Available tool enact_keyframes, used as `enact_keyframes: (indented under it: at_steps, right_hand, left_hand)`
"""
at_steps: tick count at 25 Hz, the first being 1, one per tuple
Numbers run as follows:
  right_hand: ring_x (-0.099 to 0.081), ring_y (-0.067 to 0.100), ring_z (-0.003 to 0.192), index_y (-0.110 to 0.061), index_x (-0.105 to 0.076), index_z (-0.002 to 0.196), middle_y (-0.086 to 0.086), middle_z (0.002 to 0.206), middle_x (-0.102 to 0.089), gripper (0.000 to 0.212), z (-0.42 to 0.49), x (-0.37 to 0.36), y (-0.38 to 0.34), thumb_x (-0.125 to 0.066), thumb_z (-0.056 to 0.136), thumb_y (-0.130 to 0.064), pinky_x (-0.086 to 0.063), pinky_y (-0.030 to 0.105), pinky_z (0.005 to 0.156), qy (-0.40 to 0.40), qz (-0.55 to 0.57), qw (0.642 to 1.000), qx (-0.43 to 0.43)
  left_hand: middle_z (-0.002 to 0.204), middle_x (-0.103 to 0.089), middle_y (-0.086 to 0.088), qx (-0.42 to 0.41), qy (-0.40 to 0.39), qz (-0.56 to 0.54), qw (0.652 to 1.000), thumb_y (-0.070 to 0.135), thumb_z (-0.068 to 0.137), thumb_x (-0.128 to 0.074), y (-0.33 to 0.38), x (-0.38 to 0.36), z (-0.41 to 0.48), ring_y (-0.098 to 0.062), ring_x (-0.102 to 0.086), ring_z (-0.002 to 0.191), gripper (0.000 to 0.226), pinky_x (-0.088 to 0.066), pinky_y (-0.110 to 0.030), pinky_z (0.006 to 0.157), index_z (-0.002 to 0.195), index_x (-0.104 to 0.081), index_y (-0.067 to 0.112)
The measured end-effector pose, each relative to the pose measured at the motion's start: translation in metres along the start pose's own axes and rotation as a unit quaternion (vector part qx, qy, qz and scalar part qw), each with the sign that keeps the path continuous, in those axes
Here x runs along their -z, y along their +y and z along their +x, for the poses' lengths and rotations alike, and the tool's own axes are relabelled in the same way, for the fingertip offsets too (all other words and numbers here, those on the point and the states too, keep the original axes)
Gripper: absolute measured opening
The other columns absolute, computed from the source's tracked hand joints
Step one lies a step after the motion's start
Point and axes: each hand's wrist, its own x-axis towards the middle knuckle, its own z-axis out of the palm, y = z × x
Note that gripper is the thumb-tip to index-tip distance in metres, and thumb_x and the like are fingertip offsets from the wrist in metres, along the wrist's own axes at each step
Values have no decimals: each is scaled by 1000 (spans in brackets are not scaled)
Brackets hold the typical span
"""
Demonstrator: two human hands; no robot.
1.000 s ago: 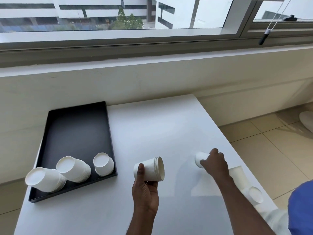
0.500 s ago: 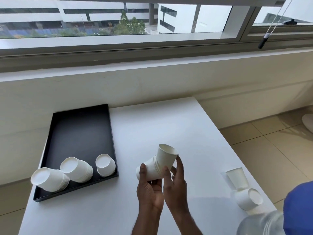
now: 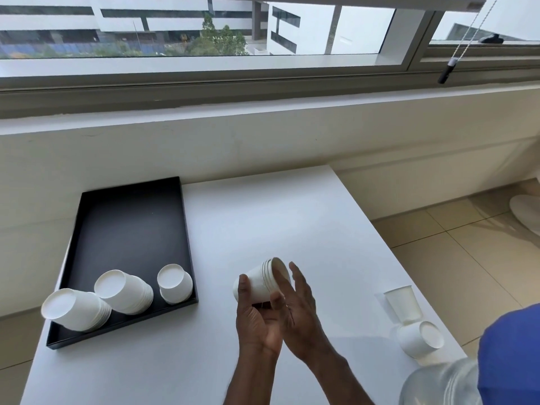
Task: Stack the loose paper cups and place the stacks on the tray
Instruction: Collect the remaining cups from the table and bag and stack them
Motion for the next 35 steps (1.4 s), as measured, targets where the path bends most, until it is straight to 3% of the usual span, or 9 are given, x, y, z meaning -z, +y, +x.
enact_keyframes:
  at_steps: [3,7,10,14,18,24,29,32,35]
  right_hand:
    - [-14,6,144,-40,-32,144,-7,157,-20,76,3,17,16,-17,81,-81,-17,28,115,51,82,995,35]
    - [-50,47,110,-6,-43,131,32,125,-48,54,46,74,101,-60,83,-25,-42,52,96,394,-155,893,-153]
    - [-30,54,124,-16,-28,135,43,135,-28,72,54,107,166,-61,72,-14,-22,63,106,266,-297,825,-401]
    - [-37,48,123,-17,-35,130,33,132,-41,50,48,117,193,-51,83,-18,-23,58,109,117,-358,789,-485]
    - [-52,44,102,-10,-47,127,25,116,-47,45,45,103,173,-55,83,-15,-47,48,88,193,-266,862,-385]
    - [-59,22,110,-21,-37,141,6,122,-56,89,18,58,37,-67,63,-51,-49,39,92,250,344,894,-137]
    - [-42,-14,117,-27,-27,144,-15,132,-36,81,-19,-1,-10,-59,76,-57,-42,6,87,121,226,964,-75]
    - [-20,-1,139,-31,-2,150,-22,142,-14,106,-28,-11,-1,-38,69,-88,-33,29,112,8,178,983,-54]
    - [-29,27,139,-11,-19,149,8,151,-21,95,-24,18,42,-47,81,-72,-30,46,113,168,74,980,-73]
  left_hand:
    - [108,-70,-12,-45,23,0,999,31,84,-67,1,-3,0,-25,-69,98,32,-52,-41,90,108,-62,10]
    - [115,-65,-10,-61,33,2,998,27,88,-64,12,3,4,-26,-63,109,21,-50,-40,93,104,-61,14]
    - [117,-64,-11,-57,34,8,998,28,88,-64,19,12,6,-27,-61,112,22,-50,-40,94,105,-61,14]
    - [122,-63,-12,-62,42,13,997,28,86,-66,24,22,10,-27,-60,115,26,-47,-42,101,107,-60,13]
    - [124,-62,-13,-60,49,20,997,29,80,-68,23,20,8,-26,-62,110,32,-48,-41,97,107,-60,14]
    - [131,-60,-16,-59,49,19,997,27,88,-65,14,11,5,-26,-64,106,22,-50,-42,94,104,-60,12]
    - [120,-67,-19,-12,5,82,997,42,77,-73,-3,17,1,-33,-64,112,62,-44,-52,105,123,-59,2]
    - [125,-66,-17,22,-17,87,996,52,72,-77,-5,20,-5,-32,-61,119,77,-41,-50,108,129,-58,3]
    - [118,-65,-14,-32,30,52,998,34,76,-72,-4,13,-9,-28,-63,110,49,-48,-45,99,114,-59,7]
